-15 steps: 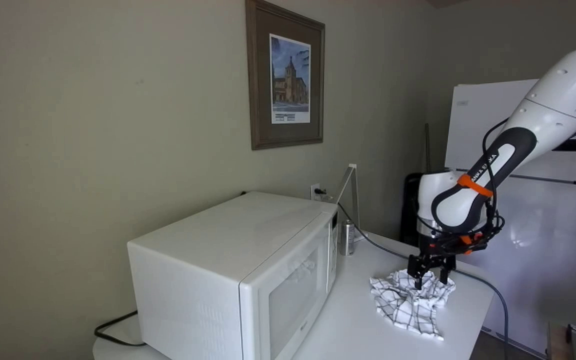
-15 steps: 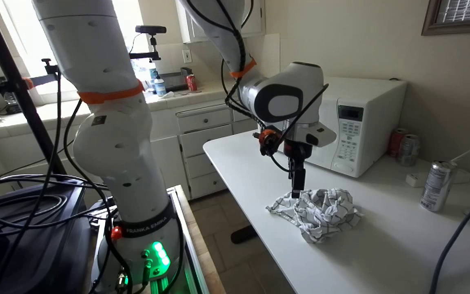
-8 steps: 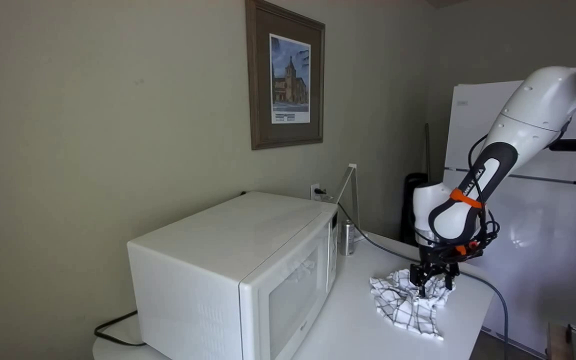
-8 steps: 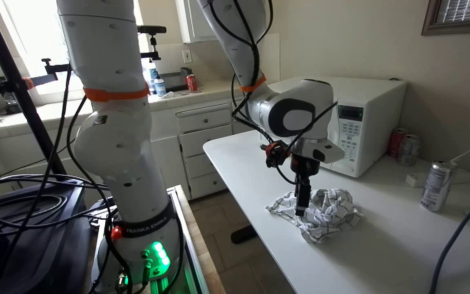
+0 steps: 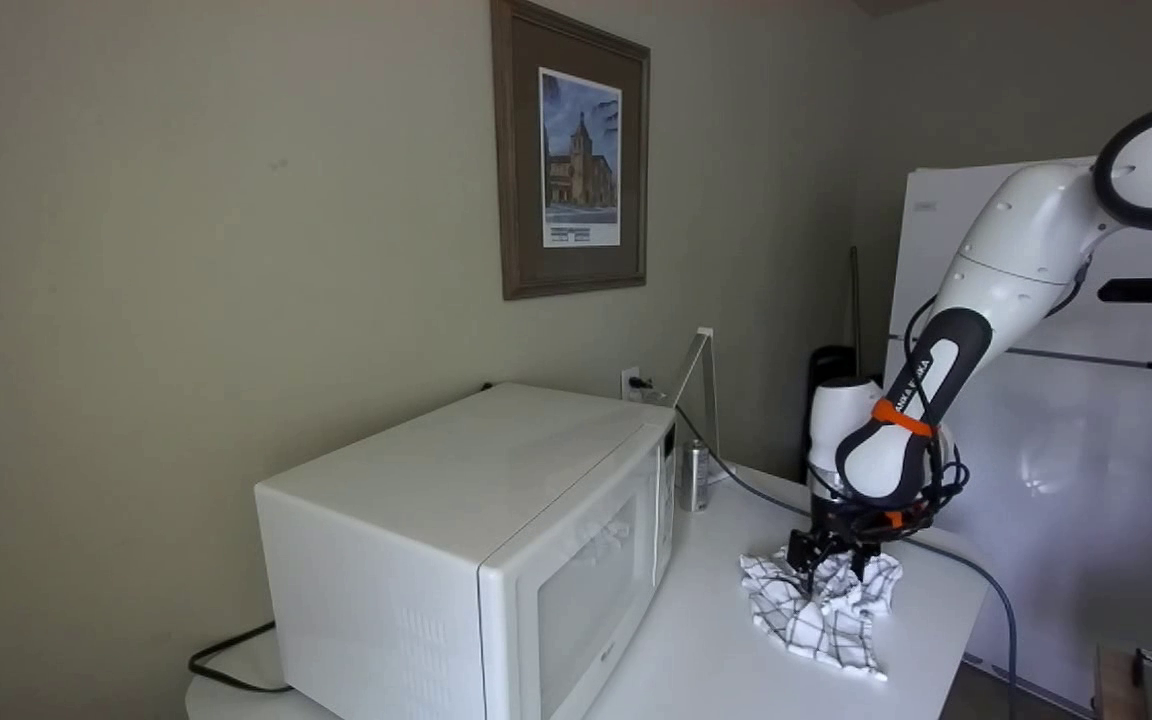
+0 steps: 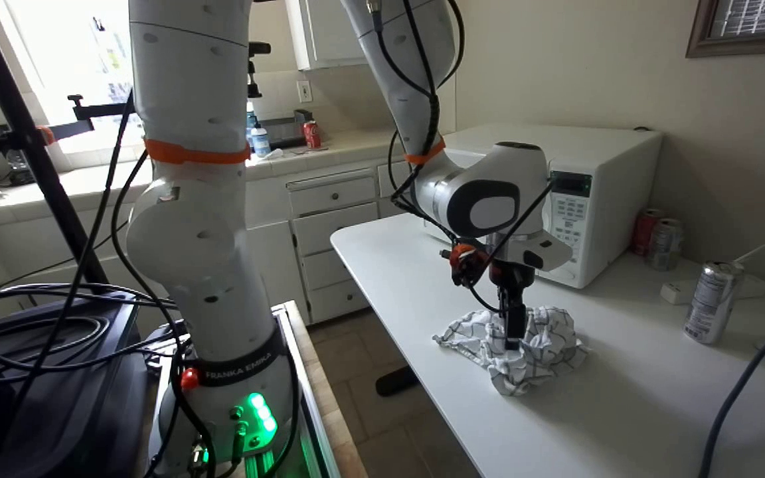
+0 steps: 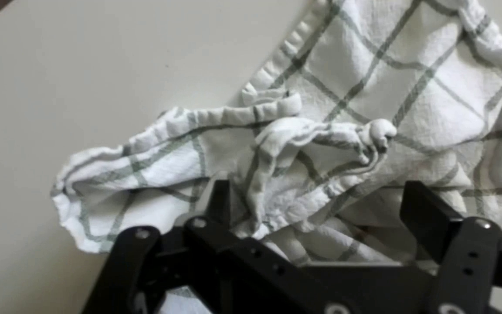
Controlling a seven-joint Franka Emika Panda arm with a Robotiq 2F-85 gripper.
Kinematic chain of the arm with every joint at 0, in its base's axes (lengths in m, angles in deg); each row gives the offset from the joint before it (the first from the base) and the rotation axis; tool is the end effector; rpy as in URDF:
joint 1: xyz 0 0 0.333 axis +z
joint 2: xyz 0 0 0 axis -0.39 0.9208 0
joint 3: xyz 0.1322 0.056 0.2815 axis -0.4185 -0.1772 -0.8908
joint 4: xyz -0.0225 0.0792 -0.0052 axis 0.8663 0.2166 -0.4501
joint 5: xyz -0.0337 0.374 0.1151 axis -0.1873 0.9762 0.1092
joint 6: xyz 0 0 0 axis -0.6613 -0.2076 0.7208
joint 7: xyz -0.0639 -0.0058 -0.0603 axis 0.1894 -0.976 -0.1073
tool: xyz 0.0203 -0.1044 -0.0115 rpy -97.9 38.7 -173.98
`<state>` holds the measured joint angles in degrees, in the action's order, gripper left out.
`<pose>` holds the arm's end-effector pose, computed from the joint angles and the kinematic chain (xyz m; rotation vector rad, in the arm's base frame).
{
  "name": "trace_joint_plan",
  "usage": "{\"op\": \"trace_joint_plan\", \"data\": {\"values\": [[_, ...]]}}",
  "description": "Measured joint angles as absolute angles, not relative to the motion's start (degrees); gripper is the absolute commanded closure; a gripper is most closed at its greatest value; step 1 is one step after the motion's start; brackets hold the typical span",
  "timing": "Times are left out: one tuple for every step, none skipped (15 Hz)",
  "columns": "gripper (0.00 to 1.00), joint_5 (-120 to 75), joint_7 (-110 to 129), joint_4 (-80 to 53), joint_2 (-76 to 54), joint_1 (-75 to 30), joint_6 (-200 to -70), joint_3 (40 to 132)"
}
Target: Wipe the microwave with the towel
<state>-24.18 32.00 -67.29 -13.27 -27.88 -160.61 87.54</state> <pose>0.4459 -0.0804 0.1818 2.9633 -0.8875 0.0242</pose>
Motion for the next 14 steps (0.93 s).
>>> {"op": "trace_joint_plan", "data": {"values": [[0.00, -22.88, 30.95, -66.96, -12.28, -27.63, -162.09, 87.51], [0.00, -21.15, 29.59, -66.62, -11.27, -27.50, -163.17, 87.33], [0.00, -19.42, 28.15, -66.22, -10.29, -27.46, -163.55, 87.04], [0.00, -17.70, 26.83, -65.82, -9.40, -27.47, -163.59, 86.66], [0.00, -16.17, 25.52, -65.42, -8.52, -27.46, -163.59, 86.26], [0.00, -14.93, 24.40, -65.02, -7.64, -27.47, -163.58, 85.85], [0.00, -13.96, 23.35, -64.67, -6.82, -27.48, -163.58, 85.48], [0.00, -13.44, 22.56, -64.29, -6.08, -27.47, -163.56, 85.20], [0.25, -13.36, 22.02, -63.90, -5.39, -27.41, -163.56, 85.11], [0.27, -13.36, 21.59, -63.49, -4.76, -27.30, -163.56, 85.12], [0.34, -13.42, 21.26, -63.18, -4.35, -27.09, -163.56, 85.32], [0.43, -13.58, 21.13, -62.91, -4.22, -26.68, -163.56, 85.73], [0.50, -13.68, 21.10, -62.65, -4.23, -26.23, -163.56, 86.15], [0.57, -13.75, 21.10, -62.40, -4.23, -25.68, -163.56, 86.64]]}}
